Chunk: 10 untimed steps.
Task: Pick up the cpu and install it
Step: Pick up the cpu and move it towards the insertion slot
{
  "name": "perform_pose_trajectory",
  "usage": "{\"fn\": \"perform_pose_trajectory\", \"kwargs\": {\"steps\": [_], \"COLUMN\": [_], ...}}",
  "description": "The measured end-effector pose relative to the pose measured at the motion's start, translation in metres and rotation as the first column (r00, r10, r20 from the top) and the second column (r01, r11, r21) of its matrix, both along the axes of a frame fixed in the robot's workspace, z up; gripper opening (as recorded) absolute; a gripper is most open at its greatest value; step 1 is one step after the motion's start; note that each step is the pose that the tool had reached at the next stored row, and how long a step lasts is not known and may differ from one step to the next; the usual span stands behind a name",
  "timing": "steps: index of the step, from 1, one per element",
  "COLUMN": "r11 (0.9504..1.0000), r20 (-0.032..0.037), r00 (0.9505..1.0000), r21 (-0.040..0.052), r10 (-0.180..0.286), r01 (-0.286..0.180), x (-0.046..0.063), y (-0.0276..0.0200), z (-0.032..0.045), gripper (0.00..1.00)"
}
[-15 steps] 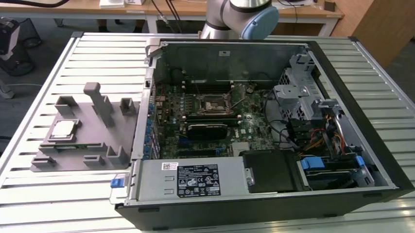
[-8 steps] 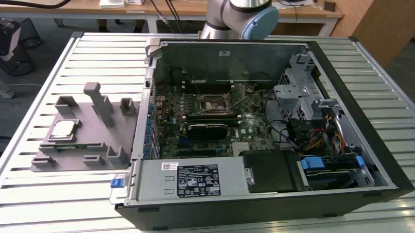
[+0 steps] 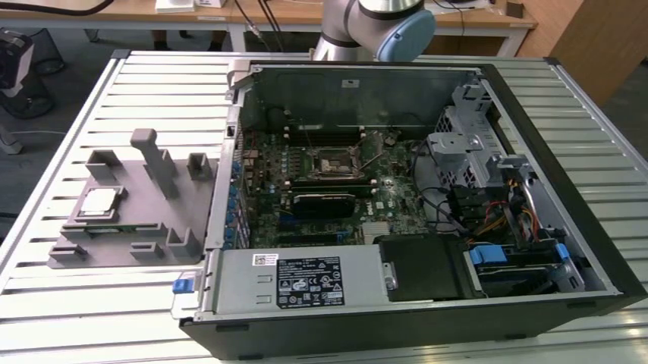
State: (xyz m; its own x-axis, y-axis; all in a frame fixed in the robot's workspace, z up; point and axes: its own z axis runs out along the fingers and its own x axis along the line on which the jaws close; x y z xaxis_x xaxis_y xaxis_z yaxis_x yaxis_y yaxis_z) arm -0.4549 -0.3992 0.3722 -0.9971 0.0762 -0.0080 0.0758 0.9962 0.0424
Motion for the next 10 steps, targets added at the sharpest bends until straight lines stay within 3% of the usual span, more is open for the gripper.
{"fn": "perform_pose_trajectory", "kwargs": {"steps": [10], "r11": [1.0], "r20": [0.0], "r00": [1.0], "r21": [-0.0023], "r10": [0.0], "r01": [0.0], "x": [0.0], "y": [0.0], "z": [-0.0027], "gripper": [0.11]}}
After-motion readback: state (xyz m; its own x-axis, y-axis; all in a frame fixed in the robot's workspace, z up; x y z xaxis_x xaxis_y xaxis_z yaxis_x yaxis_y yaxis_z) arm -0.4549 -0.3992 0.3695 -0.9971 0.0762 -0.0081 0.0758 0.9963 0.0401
